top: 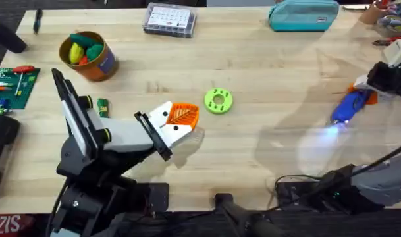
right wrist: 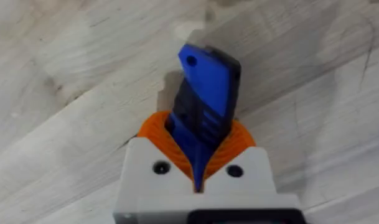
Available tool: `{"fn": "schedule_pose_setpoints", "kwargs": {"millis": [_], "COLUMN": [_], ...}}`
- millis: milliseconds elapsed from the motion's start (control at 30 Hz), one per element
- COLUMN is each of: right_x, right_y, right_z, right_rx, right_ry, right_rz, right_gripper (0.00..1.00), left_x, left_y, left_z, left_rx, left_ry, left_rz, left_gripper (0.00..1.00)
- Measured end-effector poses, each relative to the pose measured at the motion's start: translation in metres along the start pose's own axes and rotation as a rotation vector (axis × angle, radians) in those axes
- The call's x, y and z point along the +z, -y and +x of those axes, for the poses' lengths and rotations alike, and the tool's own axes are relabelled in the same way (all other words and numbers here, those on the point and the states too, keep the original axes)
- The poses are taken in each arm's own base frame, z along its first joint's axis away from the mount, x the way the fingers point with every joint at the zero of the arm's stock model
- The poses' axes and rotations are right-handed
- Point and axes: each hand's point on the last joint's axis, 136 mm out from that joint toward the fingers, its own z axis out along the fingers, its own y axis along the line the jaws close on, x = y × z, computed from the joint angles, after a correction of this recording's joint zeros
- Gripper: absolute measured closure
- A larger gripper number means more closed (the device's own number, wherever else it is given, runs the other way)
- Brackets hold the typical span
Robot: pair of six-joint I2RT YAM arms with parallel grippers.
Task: Pick up the gripper from the table and insert it into the empty holder that is missing its gripper. Then pick up a screw, insert it into the mounting hole, and use the screwdriver to tighten it. Finally, clean up the table by picking up the vegetable and placing it into the bucket.
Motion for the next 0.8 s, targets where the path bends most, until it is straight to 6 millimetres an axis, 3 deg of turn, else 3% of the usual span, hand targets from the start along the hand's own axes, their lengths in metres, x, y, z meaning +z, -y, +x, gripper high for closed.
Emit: {"fn": "schedule_pose_setpoints", "kwargs": {"millis": [233, 367, 567, 700, 800], "right_x": [-0.006, -0.023, -0.088, -0.128, -0.144], "right_y": [-0.006, -0.022, -0.077, -0.124, -0.155], "right_z": [0.009, 0.001, -0.01, -0.001, 0.012], "right_rx": [-0.039, -0.114, -0.278, -0.411, -0.5], "right_ry": [-0.049, 0.005, 0.197, 0.308, 0.345], "right_rz": [-0.014, -0.016, -0.04, -0.083, -0.122], "right_gripper": [0.973, 0.973, 0.973, 0.973, 0.973], "left_x": [0.0, 0.0, 0.0, 0.0, 0.0], "left_y": [0.0, 0.0, 0.0, 0.0, 0.0], "left_z": [0.0, 0.0, 0.0, 0.0, 0.0], "left_rx": [0.0, 0.0, 0.0, 0.0, 0.0], "left_ry": [0.0, 0.0, 0.0, 0.0, 0.0], "left_rz": [0.0, 0.0, 0.0, 0.0, 0.0], "left_gripper": [0.991, 0.991, 0.991, 0.991, 0.991]}}
